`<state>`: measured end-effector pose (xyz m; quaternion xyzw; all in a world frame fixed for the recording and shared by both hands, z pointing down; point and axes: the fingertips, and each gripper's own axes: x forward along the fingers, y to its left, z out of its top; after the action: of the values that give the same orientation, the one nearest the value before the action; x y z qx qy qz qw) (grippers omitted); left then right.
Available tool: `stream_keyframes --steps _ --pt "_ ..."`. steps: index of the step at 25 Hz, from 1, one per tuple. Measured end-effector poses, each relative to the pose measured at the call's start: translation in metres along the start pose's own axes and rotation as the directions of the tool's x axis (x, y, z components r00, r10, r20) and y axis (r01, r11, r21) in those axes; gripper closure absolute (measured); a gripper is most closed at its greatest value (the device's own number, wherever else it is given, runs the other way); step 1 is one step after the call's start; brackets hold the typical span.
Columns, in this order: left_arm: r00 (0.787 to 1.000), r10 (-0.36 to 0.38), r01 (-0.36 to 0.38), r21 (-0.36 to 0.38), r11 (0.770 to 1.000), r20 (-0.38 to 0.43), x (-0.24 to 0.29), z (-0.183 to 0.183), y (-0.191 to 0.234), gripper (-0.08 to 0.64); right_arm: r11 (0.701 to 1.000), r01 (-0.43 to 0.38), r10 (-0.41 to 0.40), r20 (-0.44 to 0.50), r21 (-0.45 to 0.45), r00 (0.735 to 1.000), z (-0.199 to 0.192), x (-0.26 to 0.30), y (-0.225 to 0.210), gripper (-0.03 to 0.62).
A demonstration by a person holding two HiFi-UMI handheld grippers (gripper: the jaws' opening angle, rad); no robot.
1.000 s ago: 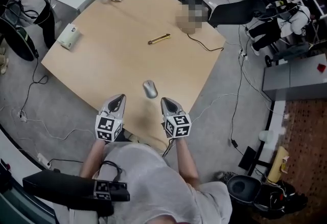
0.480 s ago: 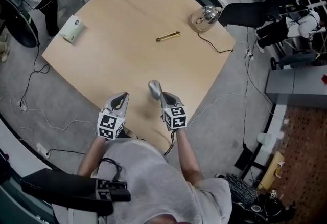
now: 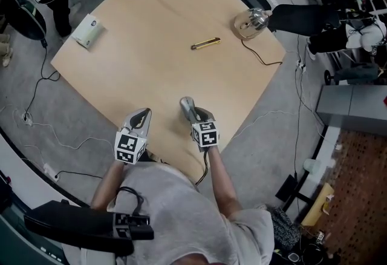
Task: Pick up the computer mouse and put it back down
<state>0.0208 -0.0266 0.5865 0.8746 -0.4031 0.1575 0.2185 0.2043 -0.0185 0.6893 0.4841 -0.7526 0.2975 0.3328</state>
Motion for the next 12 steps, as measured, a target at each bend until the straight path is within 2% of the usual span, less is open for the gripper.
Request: stream_keyframes --steps 12 --pt "1.000 0.004 -0.004 -0.033 0.999 -0.027 0.008 -0.006 0.025 0.540 1.000 0.012 -0.012 -0.136 -0.001 0.991 -0.013 0.028 0.001 0.343"
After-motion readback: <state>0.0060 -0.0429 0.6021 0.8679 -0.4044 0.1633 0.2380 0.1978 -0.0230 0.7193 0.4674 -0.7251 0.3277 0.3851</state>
